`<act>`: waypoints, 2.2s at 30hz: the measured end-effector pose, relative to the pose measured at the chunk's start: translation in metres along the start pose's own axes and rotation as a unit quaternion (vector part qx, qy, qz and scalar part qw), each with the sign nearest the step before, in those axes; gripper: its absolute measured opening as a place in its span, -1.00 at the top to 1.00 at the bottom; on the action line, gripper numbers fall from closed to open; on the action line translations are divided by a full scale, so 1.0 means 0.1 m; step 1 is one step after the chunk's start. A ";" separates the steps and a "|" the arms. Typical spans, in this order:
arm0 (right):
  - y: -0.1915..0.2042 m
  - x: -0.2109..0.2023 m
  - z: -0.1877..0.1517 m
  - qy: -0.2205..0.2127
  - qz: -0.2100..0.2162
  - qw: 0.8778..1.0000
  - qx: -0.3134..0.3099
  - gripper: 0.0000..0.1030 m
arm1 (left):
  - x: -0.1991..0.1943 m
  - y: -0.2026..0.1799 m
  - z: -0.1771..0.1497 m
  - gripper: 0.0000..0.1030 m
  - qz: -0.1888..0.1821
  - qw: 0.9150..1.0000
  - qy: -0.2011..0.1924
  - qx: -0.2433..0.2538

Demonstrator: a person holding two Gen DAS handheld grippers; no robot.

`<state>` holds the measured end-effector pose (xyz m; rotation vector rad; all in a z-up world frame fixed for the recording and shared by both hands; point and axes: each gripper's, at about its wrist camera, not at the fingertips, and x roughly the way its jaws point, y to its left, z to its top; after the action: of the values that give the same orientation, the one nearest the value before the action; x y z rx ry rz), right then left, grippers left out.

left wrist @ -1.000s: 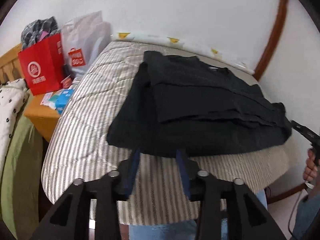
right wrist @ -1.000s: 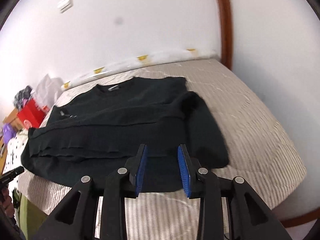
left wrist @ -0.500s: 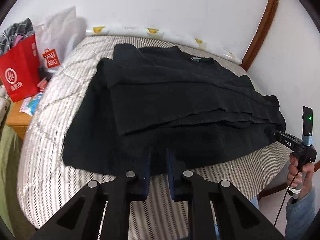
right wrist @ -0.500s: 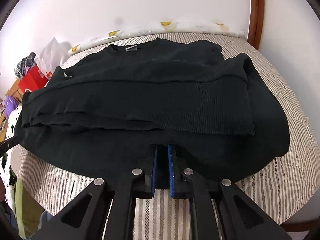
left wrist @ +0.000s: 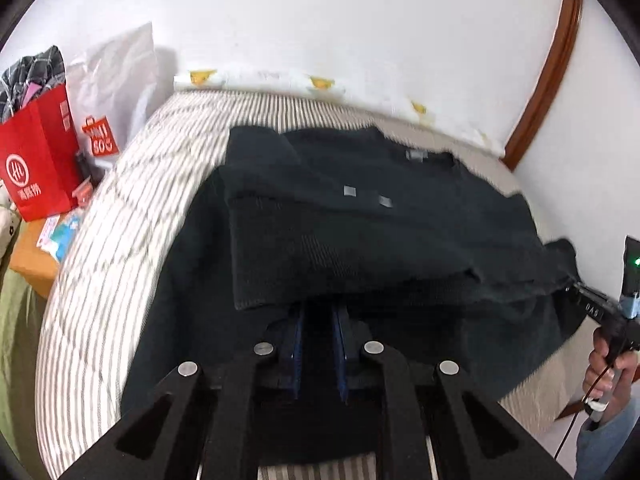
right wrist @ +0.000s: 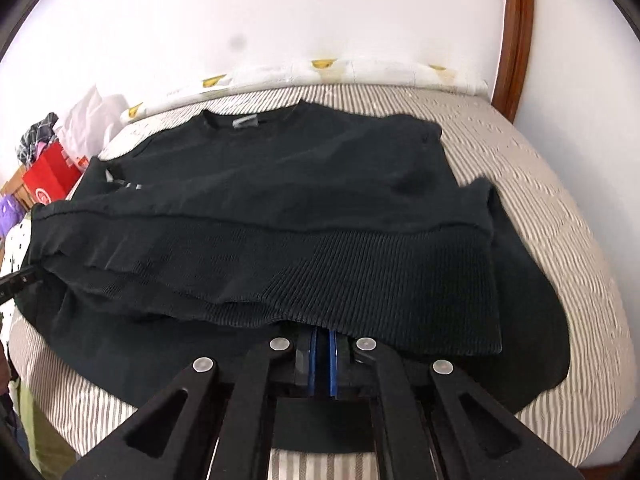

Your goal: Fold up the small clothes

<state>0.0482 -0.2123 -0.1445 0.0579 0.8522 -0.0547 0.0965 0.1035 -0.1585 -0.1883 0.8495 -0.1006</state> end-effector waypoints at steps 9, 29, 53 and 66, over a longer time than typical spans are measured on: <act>-0.10 0.23 0.66 -0.028 0.012 0.999 0.027 0.95 | 0.29 0.04 0.52 0.76 -0.017 1.000 -0.019 -0.007; -0.49 0.58 1.06 -0.017 -0.047 0.999 0.009 0.14 | 0.37 0.39 0.89 0.04 -0.021 0.999 -0.032 -0.008; -0.69 0.82 1.35 -0.030 0.005 0.999 0.038 0.65 | 0.77 0.48 1.22 0.83 0.014 0.999 -0.020 -0.020; -0.94 1.36 1.39 0.015 -0.008 0.996 0.086 0.64 | 1.21 0.39 1.33 0.82 0.061 0.998 0.012 -0.021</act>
<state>0.2349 -0.3196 -0.1579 0.2142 0.8763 -0.1432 0.2768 0.1388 -0.1695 -0.1750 0.8864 0.0303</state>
